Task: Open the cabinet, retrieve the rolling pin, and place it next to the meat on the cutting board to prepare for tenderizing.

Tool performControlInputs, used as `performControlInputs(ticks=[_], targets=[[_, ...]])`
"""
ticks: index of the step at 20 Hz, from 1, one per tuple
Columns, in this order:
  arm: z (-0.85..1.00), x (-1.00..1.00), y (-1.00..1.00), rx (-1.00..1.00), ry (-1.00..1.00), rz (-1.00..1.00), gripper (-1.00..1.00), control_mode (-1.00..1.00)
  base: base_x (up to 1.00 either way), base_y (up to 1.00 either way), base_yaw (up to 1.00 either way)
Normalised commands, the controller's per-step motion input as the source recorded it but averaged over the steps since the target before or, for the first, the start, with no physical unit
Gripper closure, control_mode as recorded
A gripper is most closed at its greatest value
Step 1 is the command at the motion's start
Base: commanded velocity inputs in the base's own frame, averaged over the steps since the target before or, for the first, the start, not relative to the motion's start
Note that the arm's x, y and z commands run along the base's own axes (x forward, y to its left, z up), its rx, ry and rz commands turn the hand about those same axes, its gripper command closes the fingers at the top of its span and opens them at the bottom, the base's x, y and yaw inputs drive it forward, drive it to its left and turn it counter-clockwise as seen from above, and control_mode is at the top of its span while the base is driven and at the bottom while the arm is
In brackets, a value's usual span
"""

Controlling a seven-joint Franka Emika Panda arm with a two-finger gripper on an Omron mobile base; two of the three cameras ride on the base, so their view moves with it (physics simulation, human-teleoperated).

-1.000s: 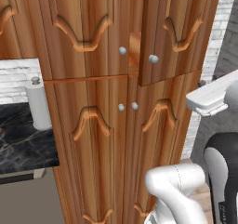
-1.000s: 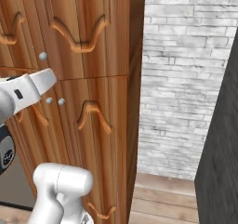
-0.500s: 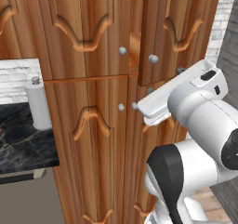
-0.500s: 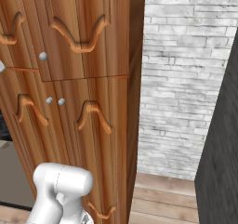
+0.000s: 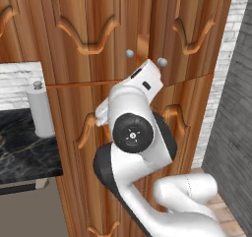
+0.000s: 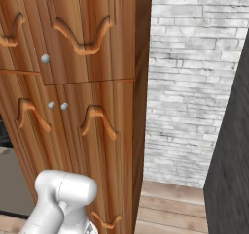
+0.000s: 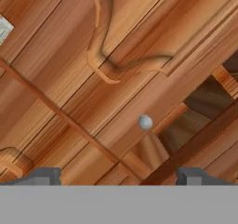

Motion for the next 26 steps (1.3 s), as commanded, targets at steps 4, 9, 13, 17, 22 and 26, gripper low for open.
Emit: performControlInputs(ticks=[4,9,13,17,22,26], targets=[[-0.26,0.78,0.15,-0.08,0.12,-0.06,-1.0,-1.0,0.0,0.0,0.0],[-0.31,0.84,0.0,-0.07,0.12,-0.03,-1.0,-1.0,0.0,0.0,0.0],[-0.18,0.56,0.0,-0.06,0.06,-0.01,-1.0,-1.0,0.0,0.0,0.0],[-0.11,0.27,0.0,-0.08,0.04,-0.01,-1.0,-1.0,0.0,0.0,0.0],[-0.1,0.02,-0.25,-0.04,0.01,-0.01,-1.0,-1.0,0.0,0.0,0.0],[-0.11,0.13,-0.35,-0.01,0.07,-0.03,-1.0,-1.0,0.0,0.0,0.0]])
